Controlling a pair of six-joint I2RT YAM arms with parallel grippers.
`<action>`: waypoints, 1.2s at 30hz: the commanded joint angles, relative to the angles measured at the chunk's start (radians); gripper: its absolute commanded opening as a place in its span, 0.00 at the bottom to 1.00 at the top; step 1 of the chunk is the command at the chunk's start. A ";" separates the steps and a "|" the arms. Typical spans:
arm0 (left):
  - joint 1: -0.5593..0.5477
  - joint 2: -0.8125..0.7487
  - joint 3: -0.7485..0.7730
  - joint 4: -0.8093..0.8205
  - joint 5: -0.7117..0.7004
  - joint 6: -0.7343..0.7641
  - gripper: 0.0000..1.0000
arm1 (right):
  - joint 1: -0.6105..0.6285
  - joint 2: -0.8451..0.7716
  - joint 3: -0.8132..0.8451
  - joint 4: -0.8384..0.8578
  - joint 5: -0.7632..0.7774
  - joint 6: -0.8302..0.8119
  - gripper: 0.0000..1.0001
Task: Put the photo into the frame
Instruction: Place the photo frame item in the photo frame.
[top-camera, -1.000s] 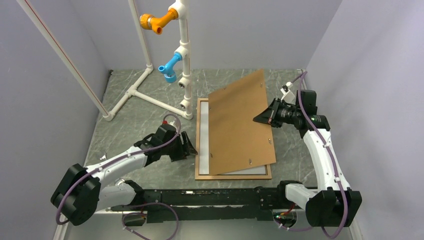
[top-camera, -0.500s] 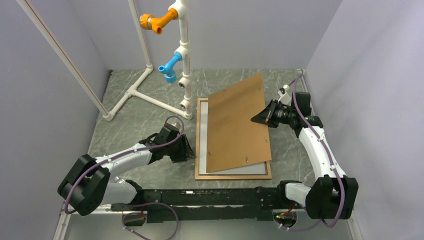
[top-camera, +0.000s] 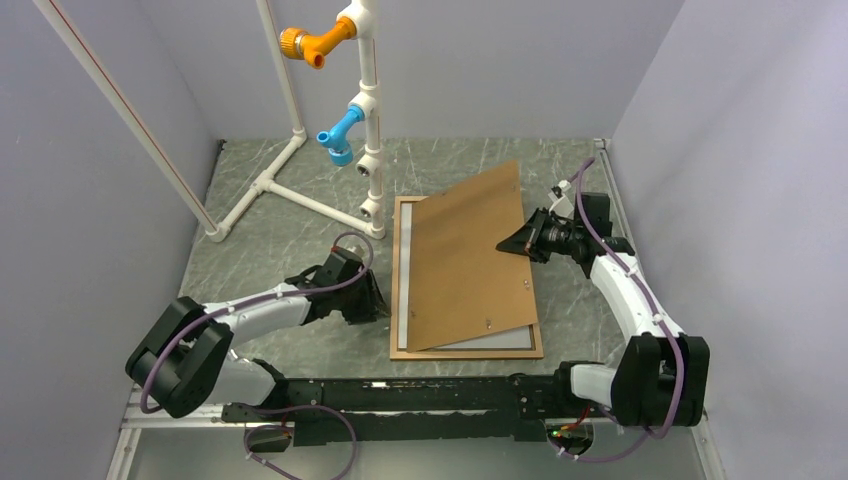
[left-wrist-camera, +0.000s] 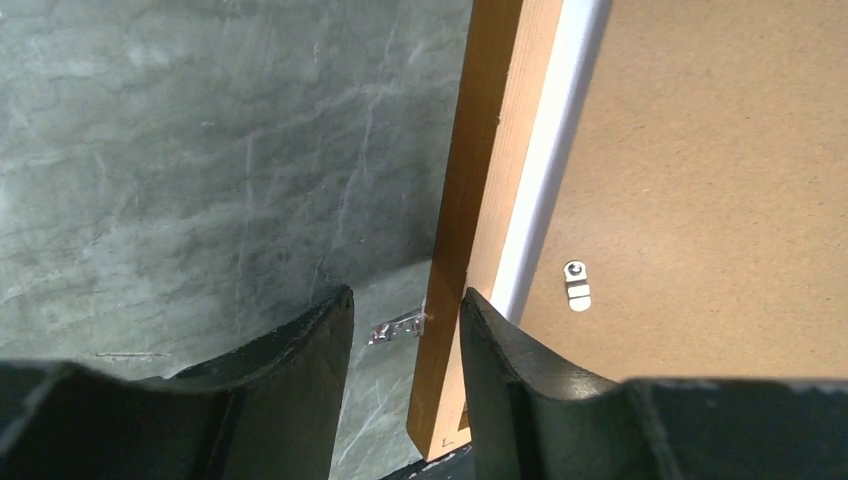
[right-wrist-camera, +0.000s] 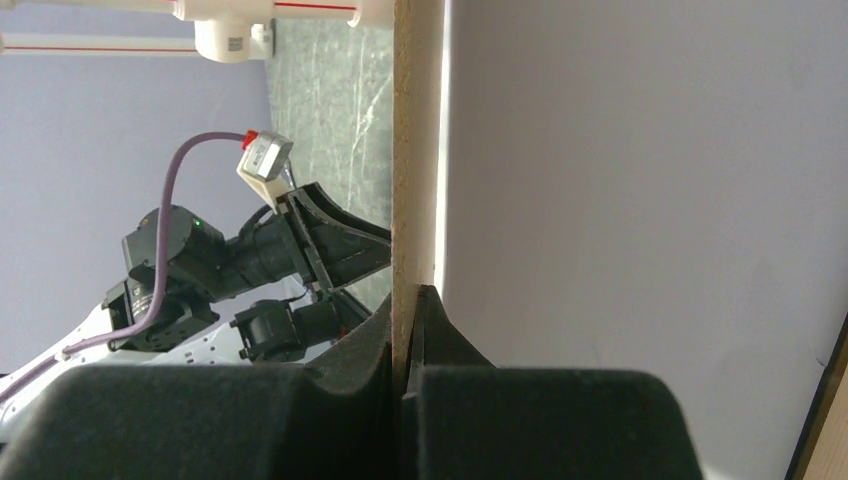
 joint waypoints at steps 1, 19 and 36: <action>-0.012 0.042 0.021 0.006 -0.021 0.022 0.48 | 0.011 0.010 0.011 0.098 -0.082 0.014 0.00; -0.068 0.168 0.127 -0.112 -0.102 0.062 0.39 | 0.043 0.041 -0.040 0.172 -0.064 -0.027 0.00; -0.084 0.194 0.155 -0.159 -0.130 0.076 0.30 | 0.053 0.063 -0.002 0.147 -0.046 -0.085 0.00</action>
